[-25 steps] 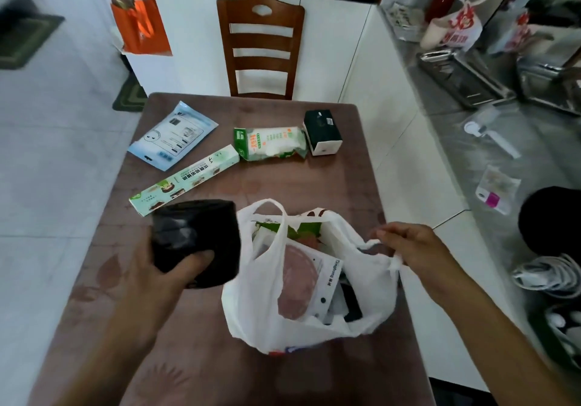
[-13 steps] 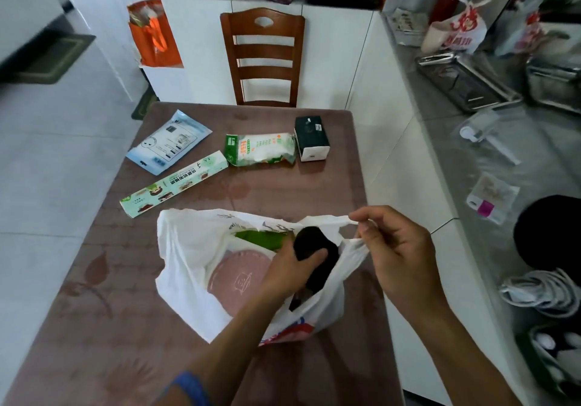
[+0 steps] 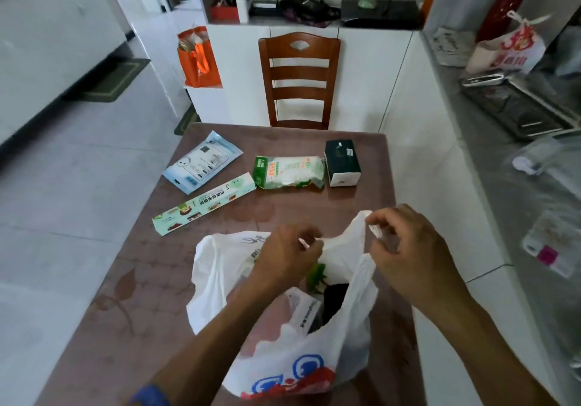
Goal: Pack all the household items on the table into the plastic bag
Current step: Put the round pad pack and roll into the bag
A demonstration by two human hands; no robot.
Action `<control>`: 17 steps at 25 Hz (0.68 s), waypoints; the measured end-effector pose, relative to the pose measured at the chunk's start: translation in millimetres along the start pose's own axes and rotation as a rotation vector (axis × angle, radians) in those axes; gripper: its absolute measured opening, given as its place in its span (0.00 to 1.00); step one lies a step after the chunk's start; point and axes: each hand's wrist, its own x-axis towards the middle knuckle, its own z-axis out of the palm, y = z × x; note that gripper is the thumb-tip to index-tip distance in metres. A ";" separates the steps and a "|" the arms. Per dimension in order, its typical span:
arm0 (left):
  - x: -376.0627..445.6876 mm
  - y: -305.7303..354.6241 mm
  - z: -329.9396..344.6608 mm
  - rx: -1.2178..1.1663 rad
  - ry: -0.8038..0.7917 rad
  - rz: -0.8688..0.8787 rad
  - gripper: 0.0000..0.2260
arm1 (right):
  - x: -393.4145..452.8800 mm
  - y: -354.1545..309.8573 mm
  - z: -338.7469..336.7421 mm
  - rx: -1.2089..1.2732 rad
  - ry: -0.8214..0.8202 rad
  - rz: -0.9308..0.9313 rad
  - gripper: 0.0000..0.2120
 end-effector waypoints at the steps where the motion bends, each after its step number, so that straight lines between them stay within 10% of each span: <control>1: 14.1 -4.8 -14.3 0.010 0.043 0.023 0.08 | 13.2 1.3 4.4 -0.039 -0.030 -0.011 0.11; 6: 97.2 -69.7 -44.2 0.136 0.089 -0.097 0.08 | 69.3 -1.4 33.2 -0.178 -0.113 -0.080 0.12; 9: 147.9 -125.6 -37.3 0.298 -0.178 -0.223 0.15 | 112.4 -5.1 67.1 -0.283 -0.253 -0.090 0.15; 12: 181.2 -181.4 -45.3 0.700 -0.619 -0.181 0.30 | 162.4 4.4 96.3 -0.279 -0.471 -0.080 0.17; 17: 183.0 -252.2 -41.8 0.961 -0.679 -0.133 0.60 | 246.9 44.3 169.3 -0.322 -0.686 -0.050 0.22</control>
